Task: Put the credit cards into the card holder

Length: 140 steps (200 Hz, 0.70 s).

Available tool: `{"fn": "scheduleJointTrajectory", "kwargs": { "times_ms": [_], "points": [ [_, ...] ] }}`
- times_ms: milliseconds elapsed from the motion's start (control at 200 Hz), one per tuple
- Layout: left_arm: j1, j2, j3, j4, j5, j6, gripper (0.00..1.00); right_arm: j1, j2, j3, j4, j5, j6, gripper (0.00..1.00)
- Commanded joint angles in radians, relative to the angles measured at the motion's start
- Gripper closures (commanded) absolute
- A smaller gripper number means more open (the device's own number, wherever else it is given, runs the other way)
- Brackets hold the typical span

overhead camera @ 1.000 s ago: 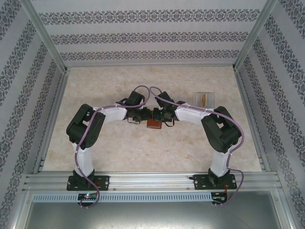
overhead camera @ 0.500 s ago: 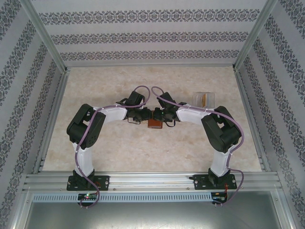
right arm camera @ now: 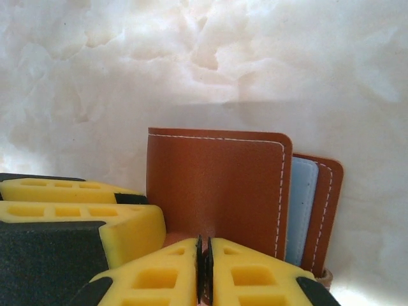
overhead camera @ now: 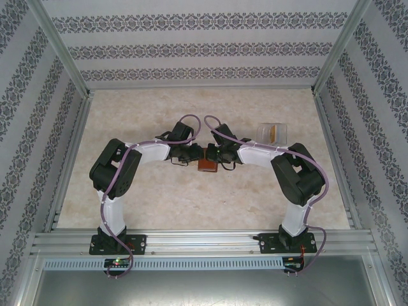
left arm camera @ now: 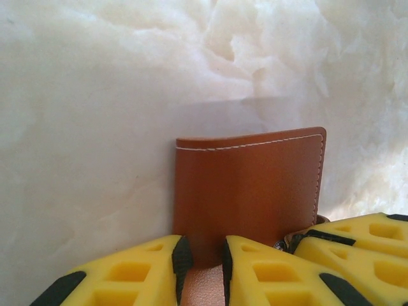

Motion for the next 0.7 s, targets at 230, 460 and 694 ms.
{"fn": "scheduleJointTrajectory", "kwargs": {
  "times_ms": [230,460,694],
  "points": [
    [-0.023,0.073,-0.042,-0.106,0.005,-0.011,0.76,0.024,0.005,0.007,-0.063,0.056,-0.054,0.78],
    [-0.022,0.075,-0.036,-0.112,0.002,-0.011,0.76,0.045,-0.007,0.007,-0.092,0.1,-0.09,0.82],
    [-0.022,0.076,-0.035,-0.113,0.003,-0.014,0.76,0.056,-0.016,0.006,-0.097,0.132,-0.112,0.89]
  ]
}}
